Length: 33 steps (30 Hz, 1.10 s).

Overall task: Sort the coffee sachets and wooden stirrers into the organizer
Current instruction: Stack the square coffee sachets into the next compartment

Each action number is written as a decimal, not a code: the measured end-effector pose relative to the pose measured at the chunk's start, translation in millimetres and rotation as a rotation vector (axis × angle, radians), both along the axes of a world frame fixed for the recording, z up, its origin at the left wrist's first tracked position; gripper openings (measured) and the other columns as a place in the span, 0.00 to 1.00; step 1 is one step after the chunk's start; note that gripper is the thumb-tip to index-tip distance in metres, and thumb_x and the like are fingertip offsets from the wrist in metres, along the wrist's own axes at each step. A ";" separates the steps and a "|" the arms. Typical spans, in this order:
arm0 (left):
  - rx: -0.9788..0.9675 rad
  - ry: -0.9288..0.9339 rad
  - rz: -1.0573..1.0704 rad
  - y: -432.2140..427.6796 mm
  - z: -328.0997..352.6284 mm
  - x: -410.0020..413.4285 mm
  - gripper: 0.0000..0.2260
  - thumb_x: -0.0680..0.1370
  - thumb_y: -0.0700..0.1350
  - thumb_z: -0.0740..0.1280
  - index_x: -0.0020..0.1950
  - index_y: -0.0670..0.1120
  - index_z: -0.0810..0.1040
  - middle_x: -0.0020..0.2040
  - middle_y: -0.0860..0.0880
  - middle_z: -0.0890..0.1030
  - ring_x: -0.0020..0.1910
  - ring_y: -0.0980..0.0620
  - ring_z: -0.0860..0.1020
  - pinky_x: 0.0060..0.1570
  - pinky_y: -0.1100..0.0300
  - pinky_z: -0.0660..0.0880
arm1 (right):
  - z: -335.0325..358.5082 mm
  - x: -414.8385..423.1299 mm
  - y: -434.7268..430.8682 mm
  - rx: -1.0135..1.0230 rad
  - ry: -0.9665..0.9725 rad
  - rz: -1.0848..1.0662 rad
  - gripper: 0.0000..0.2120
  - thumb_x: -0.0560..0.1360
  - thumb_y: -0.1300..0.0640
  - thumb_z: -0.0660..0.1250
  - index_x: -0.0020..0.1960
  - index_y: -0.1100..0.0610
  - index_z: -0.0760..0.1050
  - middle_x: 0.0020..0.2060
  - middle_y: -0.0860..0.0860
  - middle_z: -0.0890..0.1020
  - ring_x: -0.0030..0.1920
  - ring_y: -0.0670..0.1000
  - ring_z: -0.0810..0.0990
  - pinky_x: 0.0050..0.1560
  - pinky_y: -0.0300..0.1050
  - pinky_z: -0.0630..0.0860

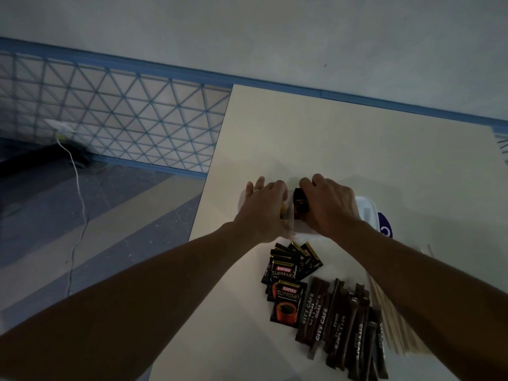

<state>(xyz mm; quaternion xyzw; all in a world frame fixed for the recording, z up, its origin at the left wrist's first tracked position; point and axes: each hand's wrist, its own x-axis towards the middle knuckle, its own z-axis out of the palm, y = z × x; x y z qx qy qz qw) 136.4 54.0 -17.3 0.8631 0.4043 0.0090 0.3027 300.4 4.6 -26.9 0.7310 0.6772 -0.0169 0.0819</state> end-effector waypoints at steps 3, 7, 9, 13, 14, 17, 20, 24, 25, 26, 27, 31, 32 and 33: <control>0.003 -0.015 0.008 -1.0 0.7 -0.6 0.28 0.64 0.55 0.79 0.55 0.47 0.69 0.49 0.54 0.68 0.64 0.45 0.67 0.68 0.48 0.60 | 0.7 1.6 1.5 -0.001 0.032 -0.012 0.25 0.69 0.46 0.74 0.61 0.52 0.71 0.48 0.51 0.77 0.43 0.53 0.79 0.37 0.45 0.75; 0.007 0.001 -0.005 -0.9 4.0 -0.6 0.32 0.63 0.57 0.80 0.57 0.47 0.69 0.50 0.54 0.66 0.60 0.49 0.66 0.66 0.51 0.60 | 5.3 3.1 5.2 -0.018 0.073 -0.024 0.21 0.70 0.48 0.73 0.60 0.53 0.73 0.48 0.51 0.78 0.43 0.55 0.80 0.37 0.44 0.69; 0.002 0.004 -0.007 -1.5 4.9 -0.9 0.32 0.62 0.57 0.80 0.58 0.47 0.69 0.50 0.54 0.66 0.61 0.49 0.66 0.67 0.51 0.60 | 5.8 4.0 4.4 -0.026 0.084 -0.020 0.21 0.70 0.48 0.73 0.60 0.53 0.74 0.48 0.51 0.78 0.43 0.55 0.80 0.38 0.44 0.70; -0.003 0.009 0.001 -3.1 5.5 -1.2 0.31 0.64 0.55 0.79 0.59 0.47 0.68 0.55 0.51 0.72 0.66 0.45 0.66 0.70 0.48 0.59 | 4.8 8.6 2.4 -0.031 0.149 -0.029 0.20 0.70 0.48 0.74 0.59 0.53 0.75 0.48 0.51 0.78 0.44 0.55 0.80 0.39 0.44 0.70; 0.003 0.019 -0.004 -3.1 5.1 -1.0 0.31 0.65 0.55 0.79 0.60 0.47 0.68 0.57 0.50 0.73 0.66 0.45 0.66 0.70 0.48 0.59 | 5.0 10.0 1.8 -0.023 0.172 -0.034 0.20 0.71 0.48 0.73 0.59 0.52 0.75 0.47 0.51 0.79 0.44 0.55 0.80 0.39 0.43 0.69; 0.019 0.028 -0.003 -1.9 5.4 -0.6 0.30 0.66 0.53 0.78 0.61 0.46 0.68 0.61 0.47 0.74 0.69 0.42 0.65 0.71 0.47 0.59 | 8.8 12.1 -3.6 -0.007 0.231 -0.051 0.21 0.71 0.45 0.73 0.61 0.51 0.75 0.49 0.50 0.80 0.46 0.55 0.81 0.42 0.45 0.74; 0.020 0.037 -0.026 -1.1 13.3 -0.1 0.33 0.65 0.54 0.80 0.63 0.45 0.69 0.60 0.47 0.73 0.64 0.46 0.67 0.63 0.53 0.63 | 17.6 12.5 -14.3 0.028 0.278 -0.073 0.26 0.72 0.48 0.73 0.68 0.50 0.72 0.59 0.51 0.78 0.53 0.55 0.82 0.47 0.48 0.77; -0.013 -0.106 -0.004 -3.4 26.4 -2.4 0.31 0.64 0.51 0.81 0.62 0.45 0.72 0.61 0.48 0.73 0.55 0.51 0.68 0.50 0.57 0.66 | 33.5 9.3 -32.1 0.125 0.309 -0.134 0.26 0.74 0.49 0.72 0.70 0.49 0.70 0.64 0.51 0.76 0.58 0.54 0.80 0.49 0.48 0.76; -0.002 -0.163 0.015 -5.2 29.0 -3.0 0.29 0.65 0.50 0.80 0.61 0.45 0.73 0.60 0.48 0.74 0.55 0.50 0.71 0.49 0.56 0.70 | 38.0 6.6 -38.2 0.155 0.322 -0.152 0.25 0.74 0.50 0.72 0.70 0.49 0.71 0.64 0.51 0.76 0.58 0.53 0.80 0.50 0.48 0.77; 0.013 -0.215 0.036 -7.1 30.7 -3.8 0.25 0.67 0.48 0.79 0.59 0.45 0.74 0.59 0.47 0.75 0.54 0.49 0.73 0.48 0.54 0.73 | 41.5 2.9 -44.4 0.184 0.347 -0.167 0.24 0.75 0.51 0.72 0.69 0.49 0.72 0.63 0.51 0.77 0.57 0.53 0.80 0.49 0.47 0.77; 0.030 -0.264 0.050 -10.3 32.8 -4.9 0.22 0.68 0.47 0.78 0.58 0.45 0.75 0.57 0.47 0.77 0.52 0.49 0.75 0.47 0.53 0.75 | 44.8 -1.4 -52.0 0.207 0.380 -0.183 0.23 0.75 0.51 0.72 0.68 0.50 0.73 0.62 0.50 0.78 0.54 0.51 0.80 0.48 0.45 0.77; -0.026 -0.375 0.082 -28.6 33.3 -16.3 0.10 0.71 0.45 0.75 0.49 0.47 0.78 0.44 0.53 0.81 0.43 0.55 0.79 0.43 0.58 0.78 | 44.3 -20.9 -87.0 0.149 0.520 -0.186 0.15 0.75 0.54 0.72 0.62 0.51 0.78 0.58 0.48 0.81 0.46 0.42 0.76 0.42 0.32 0.67; -0.063 -0.376 0.087 -34.0 30.9 -20.7 0.08 0.72 0.44 0.75 0.47 0.47 0.79 0.42 0.54 0.81 0.41 0.57 0.79 0.42 0.61 0.77 | 40.7 -25.6 -95.2 0.107 0.543 -0.190 0.15 0.75 0.53 0.72 0.62 0.51 0.78 0.58 0.47 0.81 0.46 0.42 0.76 0.42 0.32 0.68; -0.096 -0.366 0.086 -41.2 28.5 -24.8 0.06 0.72 0.44 0.74 0.46 0.46 0.79 0.41 0.54 0.81 0.40 0.58 0.79 0.42 0.63 0.76 | 37.2 -30.2 -104.7 0.067 0.557 -0.202 0.16 0.75 0.52 0.72 0.63 0.50 0.77 0.58 0.46 0.81 0.45 0.42 0.76 0.43 0.34 0.69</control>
